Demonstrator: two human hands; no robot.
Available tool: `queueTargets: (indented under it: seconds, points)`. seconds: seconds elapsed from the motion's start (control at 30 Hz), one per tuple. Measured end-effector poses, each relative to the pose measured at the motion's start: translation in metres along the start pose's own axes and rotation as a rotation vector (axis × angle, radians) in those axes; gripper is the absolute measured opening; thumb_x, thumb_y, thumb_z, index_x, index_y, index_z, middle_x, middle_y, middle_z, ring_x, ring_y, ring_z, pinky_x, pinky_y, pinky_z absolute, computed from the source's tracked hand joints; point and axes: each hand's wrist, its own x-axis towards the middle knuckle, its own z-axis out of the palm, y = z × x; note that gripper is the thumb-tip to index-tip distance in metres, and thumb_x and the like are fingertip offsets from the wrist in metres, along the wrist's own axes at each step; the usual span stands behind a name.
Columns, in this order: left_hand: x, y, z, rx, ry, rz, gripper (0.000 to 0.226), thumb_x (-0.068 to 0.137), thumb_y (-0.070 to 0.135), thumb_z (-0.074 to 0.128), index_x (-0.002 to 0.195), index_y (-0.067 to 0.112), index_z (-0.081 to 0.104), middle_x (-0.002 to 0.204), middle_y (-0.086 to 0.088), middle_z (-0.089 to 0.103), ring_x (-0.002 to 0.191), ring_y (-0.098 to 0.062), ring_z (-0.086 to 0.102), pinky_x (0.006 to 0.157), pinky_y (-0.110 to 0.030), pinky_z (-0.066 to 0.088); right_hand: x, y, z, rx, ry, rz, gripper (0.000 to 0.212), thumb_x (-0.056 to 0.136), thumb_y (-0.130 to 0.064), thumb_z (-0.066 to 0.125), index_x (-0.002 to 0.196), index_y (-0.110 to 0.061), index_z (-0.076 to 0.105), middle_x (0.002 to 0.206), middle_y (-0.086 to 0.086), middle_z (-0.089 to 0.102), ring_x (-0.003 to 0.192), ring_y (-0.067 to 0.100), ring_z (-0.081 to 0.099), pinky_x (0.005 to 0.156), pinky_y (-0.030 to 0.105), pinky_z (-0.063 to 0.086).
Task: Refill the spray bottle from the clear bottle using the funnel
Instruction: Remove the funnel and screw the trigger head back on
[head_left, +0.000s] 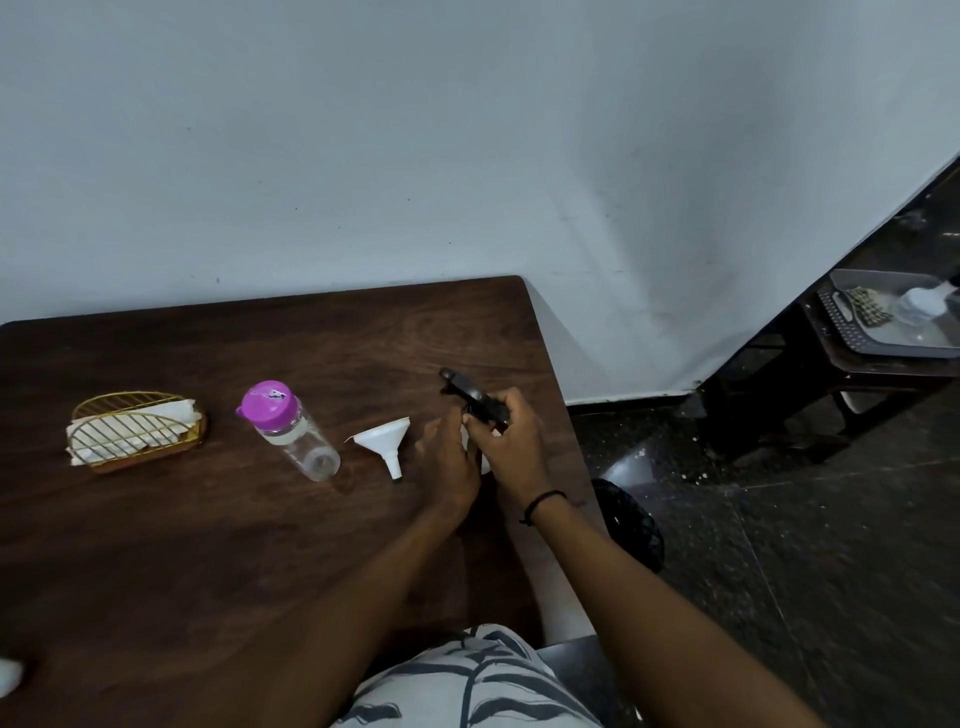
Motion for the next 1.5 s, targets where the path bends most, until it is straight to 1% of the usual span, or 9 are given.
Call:
queueTargets:
  seconds: [0.17,0.27,0.4,0.63,0.8,1.03,1.2,1.4,1.5]
  points:
    - [0.004,-0.002,-0.003,-0.024,-0.001,-0.002,0.041,0.088,0.041,0.041,0.104,0.01,0.061,0.092,-0.014,0.066,0.088,-0.03,0.063,0.077,-0.05,0.052,0.003,-0.005,-0.009,-0.134,-0.032,-0.129,0.048,0.077,-0.013,0.08,0.12,-0.013,0.059,0.119,0.001,0.062,0.109,0.012,0.059,0.092,0.024,0.051]
    - [0.003,0.0,-0.004,-0.023,0.013,0.037,0.037,0.087,0.047,0.041,0.107,0.02,0.056,0.092,-0.011,0.064,0.088,-0.027,0.061,0.077,-0.047,0.051,0.008,-0.014,-0.02,-0.27,-0.111,-0.231,0.041,0.084,-0.008,0.075,0.122,-0.007,0.062,0.12,0.008,0.066,0.111,0.02,0.061,0.097,0.035,0.051]
    - [0.005,-0.001,-0.004,-0.039,0.034,0.047,0.05,0.086,0.049,0.04,0.104,0.008,0.062,0.093,-0.014,0.066,0.088,-0.029,0.063,0.078,-0.048,0.052,0.02,-0.039,-0.025,-0.543,-0.274,-0.233,0.027,0.088,-0.005,0.066,0.115,-0.008,0.061,0.115,0.008,0.062,0.104,0.021,0.059,0.077,0.018,0.037]
    - [0.001,0.0,-0.005,-0.039,-0.006,0.045,0.049,0.089,0.053,0.048,0.108,0.009,0.06,0.097,-0.011,0.064,0.093,-0.028,0.06,0.082,-0.045,0.049,0.041,-0.054,-0.019,-0.805,-0.408,-0.193,0.014,0.088,-0.007,0.067,0.102,-0.006,0.064,0.108,0.012,0.062,0.097,0.027,0.062,0.071,0.027,0.039]
    - [0.003,-0.007,-0.001,0.013,-0.011,0.006,0.049,0.088,0.052,0.043,0.118,0.016,0.059,0.094,-0.01,0.063,0.089,-0.024,0.061,0.08,-0.045,0.052,0.036,-0.053,-0.012,-0.77,-0.313,-0.12,0.023,0.086,-0.02,0.07,0.106,-0.01,0.063,0.106,0.01,0.061,0.091,0.025,0.063,0.07,0.028,0.046]
    - [0.003,-0.006,0.002,0.007,-0.053,-0.05,0.027,0.089,0.019,0.063,0.115,0.011,0.058,0.102,-0.014,0.059,0.093,-0.029,0.058,0.08,-0.049,0.051,0.008,-0.024,-0.011,-0.754,-0.061,-0.175,0.033,0.093,-0.046,0.061,0.101,-0.015,0.058,0.099,0.004,0.059,0.084,0.018,0.058,0.067,0.025,0.042]
    - [0.003,-0.006,0.002,-0.066,-0.033,-0.012,0.018,0.089,0.018,0.064,0.106,0.014,0.059,0.092,-0.007,0.058,0.085,-0.024,0.056,0.076,-0.046,0.05,0.01,-0.006,-0.004,-0.53,0.107,-0.25,0.034,0.074,-0.027,0.084,0.079,-0.007,0.056,0.088,0.012,0.052,0.075,0.013,0.044,0.063,0.024,0.037]
    - [0.007,-0.006,-0.003,-0.064,-0.047,0.032,0.024,0.082,0.007,0.061,0.102,0.018,0.056,0.088,-0.008,0.058,0.083,-0.023,0.056,0.074,-0.047,0.05,0.011,0.003,0.008,-0.249,0.066,-0.17,0.029,0.079,-0.02,0.079,0.098,-0.01,0.059,0.097,0.006,0.052,0.087,0.016,0.051,0.07,0.026,0.044]
    - [0.006,-0.011,-0.003,-0.047,-0.062,0.038,0.016,0.084,0.022,0.055,0.1,0.022,0.053,0.089,-0.007,0.059,0.084,-0.025,0.056,0.074,-0.047,0.051,0.012,0.006,0.005,-0.263,-0.004,-0.143,0.028,0.081,-0.026,0.078,0.097,-0.009,0.062,0.099,0.008,0.051,0.087,0.018,0.053,0.072,0.028,0.048]
